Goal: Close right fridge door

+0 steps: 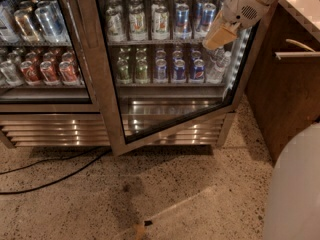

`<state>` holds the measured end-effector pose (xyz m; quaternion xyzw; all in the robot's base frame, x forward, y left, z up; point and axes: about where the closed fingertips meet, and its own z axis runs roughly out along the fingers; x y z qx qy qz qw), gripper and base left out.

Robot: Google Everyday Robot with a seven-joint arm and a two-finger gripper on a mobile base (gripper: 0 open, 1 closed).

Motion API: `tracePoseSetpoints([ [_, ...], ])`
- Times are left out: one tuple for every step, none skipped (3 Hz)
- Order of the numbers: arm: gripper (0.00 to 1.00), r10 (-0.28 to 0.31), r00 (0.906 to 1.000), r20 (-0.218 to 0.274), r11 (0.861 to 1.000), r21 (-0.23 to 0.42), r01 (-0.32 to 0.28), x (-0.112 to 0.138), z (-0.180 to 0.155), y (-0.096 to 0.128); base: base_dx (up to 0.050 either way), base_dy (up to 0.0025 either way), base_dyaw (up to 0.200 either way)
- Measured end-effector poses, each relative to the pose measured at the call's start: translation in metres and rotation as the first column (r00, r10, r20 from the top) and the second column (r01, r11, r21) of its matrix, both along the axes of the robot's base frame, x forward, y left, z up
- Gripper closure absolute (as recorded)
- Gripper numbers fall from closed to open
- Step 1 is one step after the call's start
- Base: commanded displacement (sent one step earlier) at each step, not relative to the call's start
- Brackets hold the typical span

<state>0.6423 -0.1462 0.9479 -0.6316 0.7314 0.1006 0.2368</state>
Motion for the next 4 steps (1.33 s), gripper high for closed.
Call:
tracePoseSetpoints([
  [1.0, 0.0, 1.0, 0.0, 1.0, 0.0, 0.0, 0.0, 0.0, 0.0, 0.0, 0.00034, 0.188],
  [1.0, 0.0, 1.0, 0.0, 1.0, 0.0, 0.0, 0.0, 0.0, 0.0, 0.046, 0.00181, 0.081],
  [1.0, 0.0, 1.0, 0.0, 1.0, 0.0, 0.0, 0.0, 0.0, 0.0, 0.05, -0.00004, 0.0],
  [1.0, 0.0, 1.0, 0.0, 1.0, 0.0, 0.0, 0.0, 0.0, 0.0, 0.05, -0.00001, 0.0],
])
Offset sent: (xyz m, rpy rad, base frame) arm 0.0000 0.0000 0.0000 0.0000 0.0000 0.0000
